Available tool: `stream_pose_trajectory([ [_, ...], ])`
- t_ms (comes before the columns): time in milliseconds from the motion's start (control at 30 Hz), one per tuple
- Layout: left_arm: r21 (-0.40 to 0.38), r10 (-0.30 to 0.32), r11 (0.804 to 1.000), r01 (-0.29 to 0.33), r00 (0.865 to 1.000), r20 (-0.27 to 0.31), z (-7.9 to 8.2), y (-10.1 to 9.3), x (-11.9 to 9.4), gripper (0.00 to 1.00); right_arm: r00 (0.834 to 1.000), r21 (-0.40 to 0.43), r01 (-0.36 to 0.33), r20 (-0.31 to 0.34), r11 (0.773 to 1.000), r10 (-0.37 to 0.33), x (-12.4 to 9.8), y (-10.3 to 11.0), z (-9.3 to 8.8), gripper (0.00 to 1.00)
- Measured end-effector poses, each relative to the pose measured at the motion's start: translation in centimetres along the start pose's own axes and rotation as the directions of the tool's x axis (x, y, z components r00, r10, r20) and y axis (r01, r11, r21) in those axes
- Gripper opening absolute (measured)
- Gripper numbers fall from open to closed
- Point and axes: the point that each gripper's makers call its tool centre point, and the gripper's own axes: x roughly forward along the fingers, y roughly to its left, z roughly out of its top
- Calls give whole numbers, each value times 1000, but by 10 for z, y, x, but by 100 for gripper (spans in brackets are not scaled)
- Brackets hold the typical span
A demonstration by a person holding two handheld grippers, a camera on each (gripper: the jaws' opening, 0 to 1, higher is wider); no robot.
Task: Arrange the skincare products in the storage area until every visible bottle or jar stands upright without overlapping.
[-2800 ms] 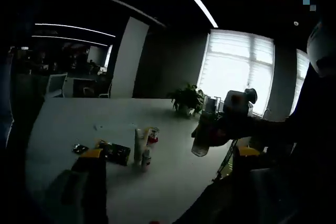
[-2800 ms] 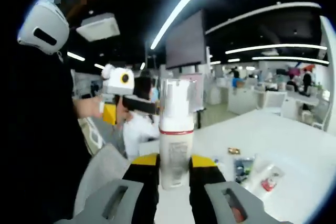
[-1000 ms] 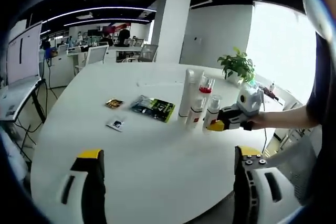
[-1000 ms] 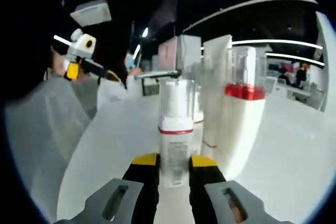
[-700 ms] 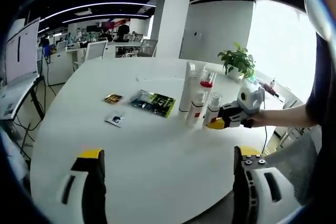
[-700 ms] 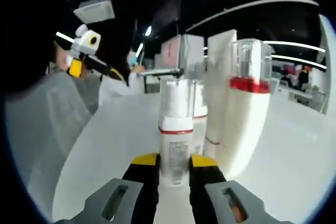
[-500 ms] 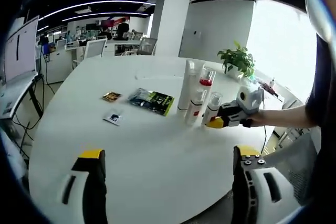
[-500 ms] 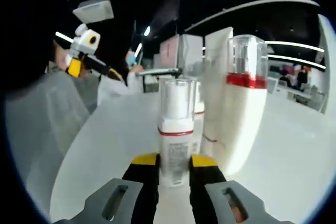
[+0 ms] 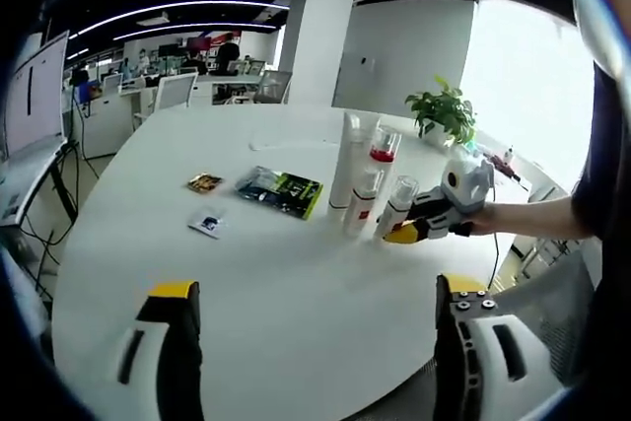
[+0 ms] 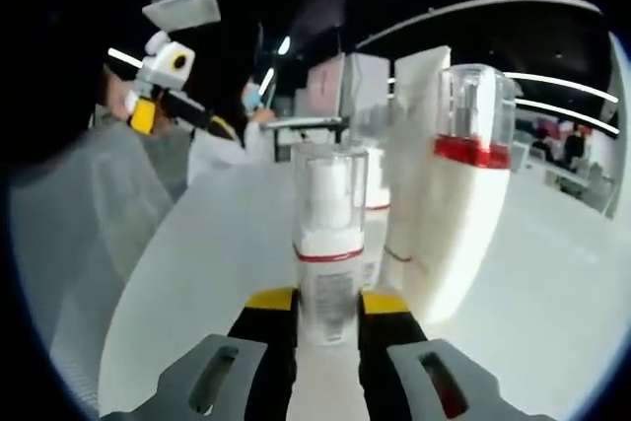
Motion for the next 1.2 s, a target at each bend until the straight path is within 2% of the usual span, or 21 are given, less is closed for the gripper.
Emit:
stream_pose_trajectory([
  [67, 0, 1, 1000, -1, 1000, -2, 0, 0, 0, 94, 1000, 10, 5, -20, 1000, -5, 0, 1, -6, 21],
  [267, 1, -6, 1000, 6, 1000, -2, -1, -1, 0, 94, 999, 33, 37, -40, 999, -36, -6, 2, -12, 17],
  [400, 0, -6, 1000, 6, 1000, -3, -1, -1, 1, 93, 995, 41, 87, -57, 995, -85, -8, -5, -17, 15],
  [733, 1, -7, 1000, 7, 1000, -7, -2, -1, 1, 92, 993, 51, 110, -57, 993, -107, -5, -14, -19, 14],
  [1033, 0, -8, 1000, 8, 1000, -13, -3, 0, 3, 90, 992, 40, 108, -64, 993, -105, 1, -23, -21, 12],
  [1200, -1, -8, 1000, 8, 1000, -17, -4, 0, 4, 90, 995, 13, 68, -71, 998, -67, 5, -27, -20, 12],
])
